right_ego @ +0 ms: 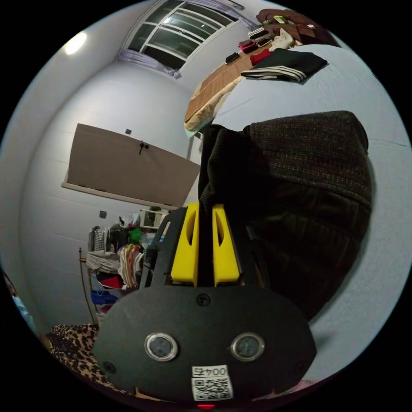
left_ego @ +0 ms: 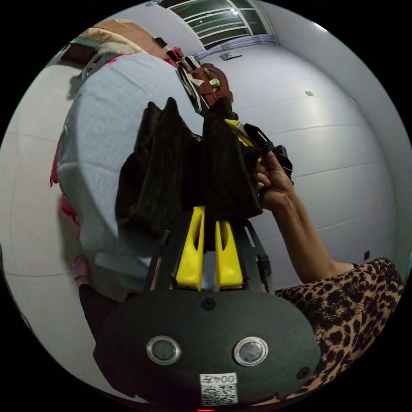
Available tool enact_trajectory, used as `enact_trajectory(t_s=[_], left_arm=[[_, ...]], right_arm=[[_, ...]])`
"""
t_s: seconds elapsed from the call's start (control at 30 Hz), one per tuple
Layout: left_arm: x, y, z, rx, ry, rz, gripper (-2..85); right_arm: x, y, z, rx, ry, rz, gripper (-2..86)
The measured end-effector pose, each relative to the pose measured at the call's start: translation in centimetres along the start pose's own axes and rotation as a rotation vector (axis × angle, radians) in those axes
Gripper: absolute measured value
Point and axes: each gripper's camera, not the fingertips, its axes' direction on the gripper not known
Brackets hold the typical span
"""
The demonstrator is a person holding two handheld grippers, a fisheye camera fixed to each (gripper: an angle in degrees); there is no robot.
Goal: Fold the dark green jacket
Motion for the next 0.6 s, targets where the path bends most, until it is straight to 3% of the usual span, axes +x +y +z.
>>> enact_trajectory(t_s=[0.2, 0.3, 0.43, 0.6], left_arm=[[-3.3, -1.7, -4.4, -0.021, 0.005, 0.066, 6.2], [-4.1, -3.3, -6.9, 0.002, 0.048, 0.095, 9.4], [-4.2, -6.5, -8.5, -0.063, 0.047, 0.144, 12.4], [-4.7, -9.6, -9.4, -0.124, 0.058, 0.129, 14.8]], right_arm=[[-1.2, 0.3, 5.5, -0.107, 0.142, -0.01, 6.3], [-2.0, 0.8, 6.8, -0.153, 0.078, -0.065, 6.5], [-4.9, 3.6, 4.3, -0.047, 0.063, -0.21, 8.0], [-6.0, 11.6, -1.9, 0.147, 0.232, -0.324, 10.8]])
